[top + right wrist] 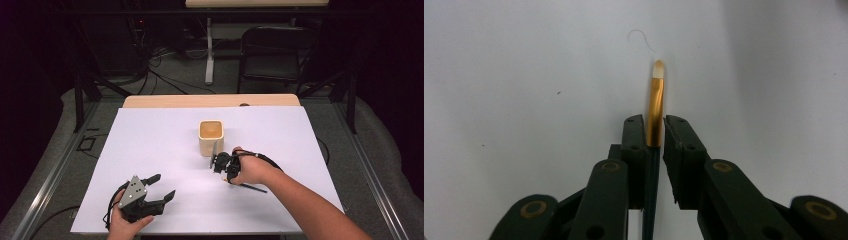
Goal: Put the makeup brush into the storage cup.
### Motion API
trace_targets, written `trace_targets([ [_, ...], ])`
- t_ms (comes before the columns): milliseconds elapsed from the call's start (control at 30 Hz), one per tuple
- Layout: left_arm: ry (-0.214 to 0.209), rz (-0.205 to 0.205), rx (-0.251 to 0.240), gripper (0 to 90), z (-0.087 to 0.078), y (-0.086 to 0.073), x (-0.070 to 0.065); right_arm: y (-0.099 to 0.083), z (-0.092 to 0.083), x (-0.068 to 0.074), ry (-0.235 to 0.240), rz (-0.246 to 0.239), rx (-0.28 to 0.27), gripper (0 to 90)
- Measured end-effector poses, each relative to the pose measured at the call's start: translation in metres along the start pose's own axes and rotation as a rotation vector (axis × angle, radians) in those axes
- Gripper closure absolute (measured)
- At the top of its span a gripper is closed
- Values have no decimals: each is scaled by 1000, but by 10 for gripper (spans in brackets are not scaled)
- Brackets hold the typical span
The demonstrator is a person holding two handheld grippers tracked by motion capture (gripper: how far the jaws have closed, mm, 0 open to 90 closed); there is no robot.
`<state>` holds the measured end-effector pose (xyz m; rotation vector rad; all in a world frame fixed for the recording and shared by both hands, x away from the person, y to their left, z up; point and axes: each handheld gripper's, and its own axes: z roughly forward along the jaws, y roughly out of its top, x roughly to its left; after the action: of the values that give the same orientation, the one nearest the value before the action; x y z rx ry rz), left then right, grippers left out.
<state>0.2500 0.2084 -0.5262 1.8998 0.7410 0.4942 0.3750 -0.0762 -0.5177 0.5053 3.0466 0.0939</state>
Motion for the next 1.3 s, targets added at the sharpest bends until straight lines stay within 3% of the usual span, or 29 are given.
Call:
trace_targets([
  [1300, -3, 4, 8, 278, 2, 0, 0, 2, 10, -3, 15, 23, 33, 838],
])
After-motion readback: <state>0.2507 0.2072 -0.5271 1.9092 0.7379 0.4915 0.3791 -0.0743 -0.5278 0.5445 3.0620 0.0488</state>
